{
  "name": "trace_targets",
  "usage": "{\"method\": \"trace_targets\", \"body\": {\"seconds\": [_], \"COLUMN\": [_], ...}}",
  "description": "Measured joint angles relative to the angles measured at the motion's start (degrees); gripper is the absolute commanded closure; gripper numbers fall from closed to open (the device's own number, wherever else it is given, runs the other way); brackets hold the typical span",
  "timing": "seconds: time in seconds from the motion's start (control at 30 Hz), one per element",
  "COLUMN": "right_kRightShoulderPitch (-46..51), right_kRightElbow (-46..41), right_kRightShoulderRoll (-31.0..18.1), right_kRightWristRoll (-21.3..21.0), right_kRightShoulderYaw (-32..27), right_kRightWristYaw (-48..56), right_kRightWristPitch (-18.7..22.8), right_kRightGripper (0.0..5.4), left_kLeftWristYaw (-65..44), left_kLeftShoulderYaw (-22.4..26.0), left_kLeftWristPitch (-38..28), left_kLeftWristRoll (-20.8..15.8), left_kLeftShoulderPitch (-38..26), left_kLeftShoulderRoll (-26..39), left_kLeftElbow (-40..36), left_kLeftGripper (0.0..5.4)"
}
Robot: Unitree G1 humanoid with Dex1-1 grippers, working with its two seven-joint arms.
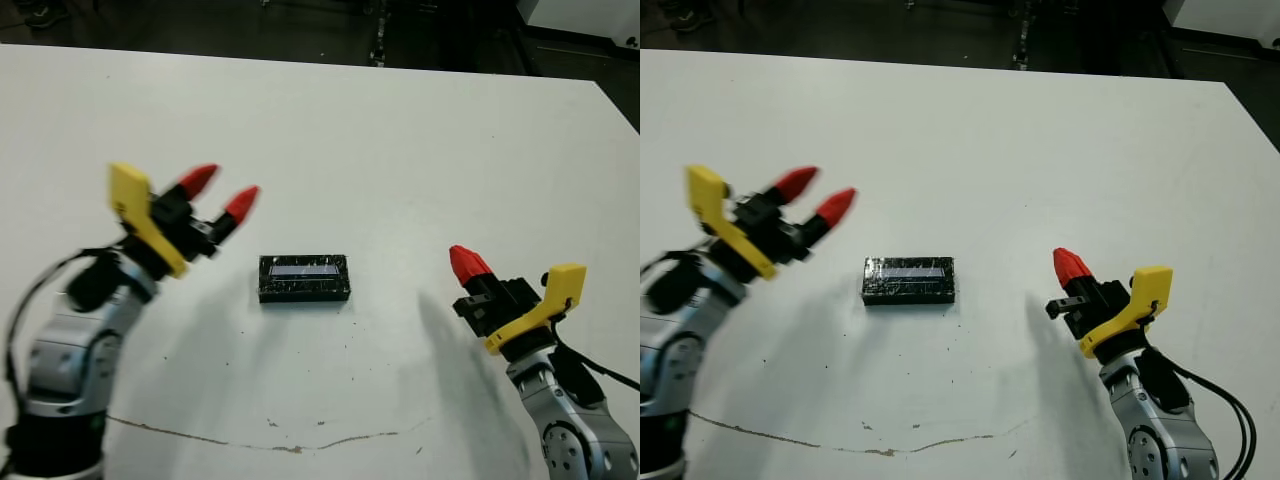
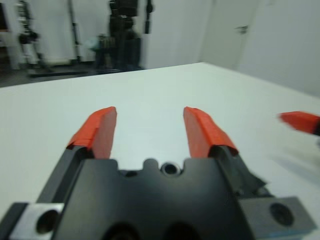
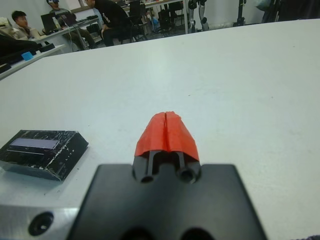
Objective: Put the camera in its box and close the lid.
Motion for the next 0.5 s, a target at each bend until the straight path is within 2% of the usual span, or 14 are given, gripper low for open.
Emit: {"method": "trace_targets", "body": {"seconds": [0.2,0.3,0.5], "right_kRightShoulderPitch": [0.02,0.05,0.04], "right_kRightElbow": [0.3,0.3,0.54], "right_kRightShoulderRoll": [0.15,0.15,0.16], "right_kRightWristRoll": [0.0,0.01,0.01], "right_kRightShoulderYaw": [-0.03,-0.08,-0.1], "right_kRightWristYaw": [-0.05,-0.17,0.01], "right_kRightWristPitch": [-0.07,-0.07,-0.4], "right_kRightGripper": [5.4,5.4,5.4], "left_kLeftWristYaw": [6.26,8.63,10.67], "left_kLeftShoulderYaw": [-7.45,-9.28,-11.18], "left_kLeftWristPitch": [4.8,6.02,6.91], "left_kLeftWristRoll": [2.79,3.87,5.75], "left_kLeftShoulderPitch": [-0.3,-0.37,-0.45], "left_kLeftShoulderRoll": [-6.05,-8.56,-9.07], "left_kLeftElbow": [4.09,6.07,6.14], "left_kLeftGripper": [3.79,4.24,5.2]}}
